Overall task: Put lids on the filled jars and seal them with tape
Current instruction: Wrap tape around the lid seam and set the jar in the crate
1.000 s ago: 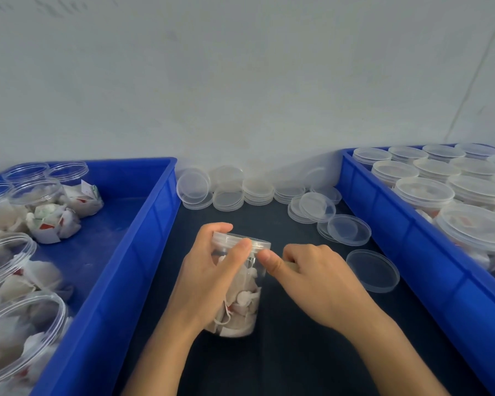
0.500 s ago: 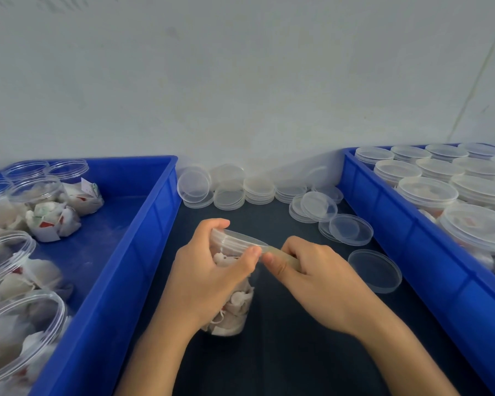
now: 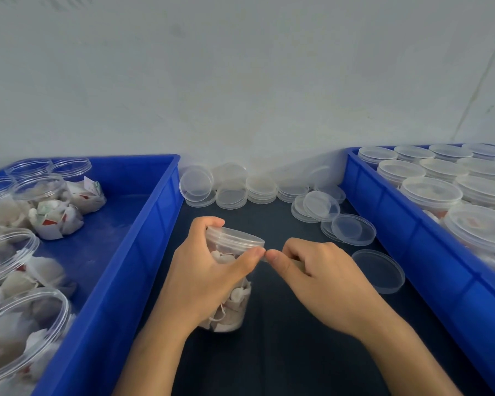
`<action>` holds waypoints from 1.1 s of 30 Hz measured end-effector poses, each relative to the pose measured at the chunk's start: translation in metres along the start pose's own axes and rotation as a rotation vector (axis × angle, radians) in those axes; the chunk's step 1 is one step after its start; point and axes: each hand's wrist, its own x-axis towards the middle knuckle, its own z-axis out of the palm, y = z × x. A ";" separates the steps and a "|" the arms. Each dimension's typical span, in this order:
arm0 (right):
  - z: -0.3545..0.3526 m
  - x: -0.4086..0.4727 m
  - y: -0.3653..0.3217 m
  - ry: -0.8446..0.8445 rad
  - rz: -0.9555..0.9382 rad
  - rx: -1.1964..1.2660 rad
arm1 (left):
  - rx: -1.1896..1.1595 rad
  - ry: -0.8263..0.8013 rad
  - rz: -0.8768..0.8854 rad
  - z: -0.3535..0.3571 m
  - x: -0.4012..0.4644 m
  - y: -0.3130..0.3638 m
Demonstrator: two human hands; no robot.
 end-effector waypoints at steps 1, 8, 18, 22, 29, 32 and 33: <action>0.000 0.000 0.000 -0.005 -0.012 0.017 | -0.004 -0.008 0.001 -0.001 0.001 -0.001; 0.000 0.001 0.003 -0.115 0.022 0.035 | -0.017 -0.064 0.009 -0.006 0.000 -0.001; 0.000 0.004 0.008 -0.232 0.111 0.101 | 0.013 -0.051 0.026 0.002 -0.003 0.003; 0.000 0.003 0.006 -0.179 0.081 0.095 | 0.042 -0.021 0.026 0.005 -0.003 0.002; 0.003 0.003 0.000 -0.081 0.078 0.059 | 0.079 0.011 0.054 0.008 -0.003 -0.001; 0.004 0.003 -0.003 -0.018 0.079 0.085 | 0.079 0.005 0.069 0.007 -0.001 -0.002; 0.004 0.002 -0.005 0.003 0.076 0.075 | 0.072 0.002 0.070 0.006 -0.001 -0.003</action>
